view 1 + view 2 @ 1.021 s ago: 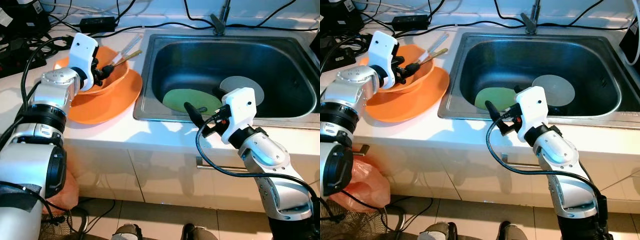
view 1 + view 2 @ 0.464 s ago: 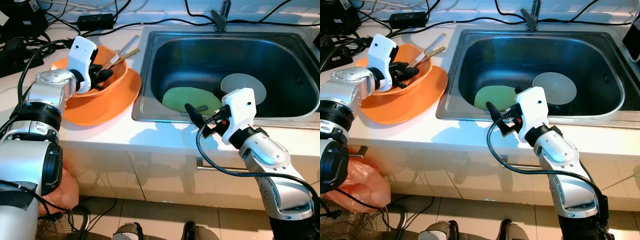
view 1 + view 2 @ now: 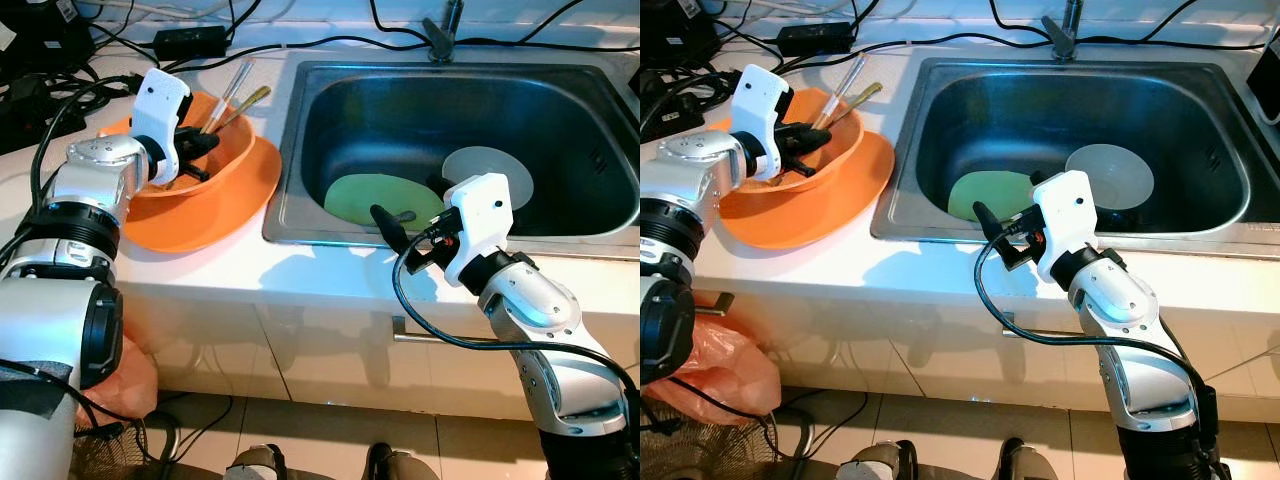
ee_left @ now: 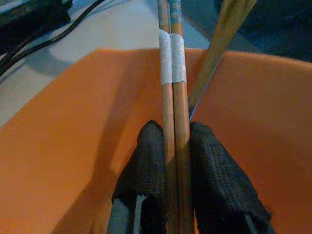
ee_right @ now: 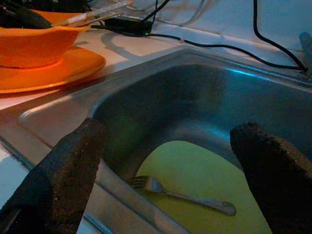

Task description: Kitchen organization

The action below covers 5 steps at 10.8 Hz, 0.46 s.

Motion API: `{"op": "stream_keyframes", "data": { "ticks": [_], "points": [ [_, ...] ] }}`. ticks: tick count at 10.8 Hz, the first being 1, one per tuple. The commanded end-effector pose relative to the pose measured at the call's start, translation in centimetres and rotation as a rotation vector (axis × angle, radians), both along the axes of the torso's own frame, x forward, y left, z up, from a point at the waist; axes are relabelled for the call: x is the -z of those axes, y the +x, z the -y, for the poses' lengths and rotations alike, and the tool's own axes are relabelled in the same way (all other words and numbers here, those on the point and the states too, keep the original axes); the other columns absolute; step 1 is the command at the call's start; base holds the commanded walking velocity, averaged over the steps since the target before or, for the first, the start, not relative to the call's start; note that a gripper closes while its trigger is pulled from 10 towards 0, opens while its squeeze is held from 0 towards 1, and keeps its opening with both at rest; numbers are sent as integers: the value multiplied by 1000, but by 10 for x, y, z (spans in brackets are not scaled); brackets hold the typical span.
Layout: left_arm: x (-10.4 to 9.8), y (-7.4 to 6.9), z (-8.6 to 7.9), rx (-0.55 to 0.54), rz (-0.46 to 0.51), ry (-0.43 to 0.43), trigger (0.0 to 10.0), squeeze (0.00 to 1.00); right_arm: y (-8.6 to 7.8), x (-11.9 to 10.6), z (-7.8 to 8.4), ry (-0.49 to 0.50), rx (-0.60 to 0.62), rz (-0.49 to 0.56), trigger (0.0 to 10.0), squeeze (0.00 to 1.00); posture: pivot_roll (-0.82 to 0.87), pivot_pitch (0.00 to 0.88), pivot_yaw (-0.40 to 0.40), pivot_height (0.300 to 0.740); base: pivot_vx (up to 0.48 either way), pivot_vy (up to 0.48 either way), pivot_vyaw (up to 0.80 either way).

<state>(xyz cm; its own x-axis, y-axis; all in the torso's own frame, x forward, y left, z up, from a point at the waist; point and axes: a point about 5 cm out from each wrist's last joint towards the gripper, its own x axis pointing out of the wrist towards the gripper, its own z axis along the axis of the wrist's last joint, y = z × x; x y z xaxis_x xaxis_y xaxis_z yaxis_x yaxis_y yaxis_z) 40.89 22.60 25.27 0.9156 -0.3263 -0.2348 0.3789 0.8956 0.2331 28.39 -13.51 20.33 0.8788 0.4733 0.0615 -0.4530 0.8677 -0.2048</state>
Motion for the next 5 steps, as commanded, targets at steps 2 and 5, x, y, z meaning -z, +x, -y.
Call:
{"op": "stream_keyframes", "data": {
  "ticks": [2, 5],
  "points": [
    [-17, 0, -3, 16, 35, -10, 1255, 0, 3, -2, -1, -12, -9, 14, 10000, 616, 70, 150, 65, 740, 0, 0, 0],
    [-27, 0, -7, -7, 81, -34, 0, 0, 4, -2, -1, -17, -9, 20, 10000, 612, 70, 142, 64, 740, 0, 0, 0]
  ]
}}
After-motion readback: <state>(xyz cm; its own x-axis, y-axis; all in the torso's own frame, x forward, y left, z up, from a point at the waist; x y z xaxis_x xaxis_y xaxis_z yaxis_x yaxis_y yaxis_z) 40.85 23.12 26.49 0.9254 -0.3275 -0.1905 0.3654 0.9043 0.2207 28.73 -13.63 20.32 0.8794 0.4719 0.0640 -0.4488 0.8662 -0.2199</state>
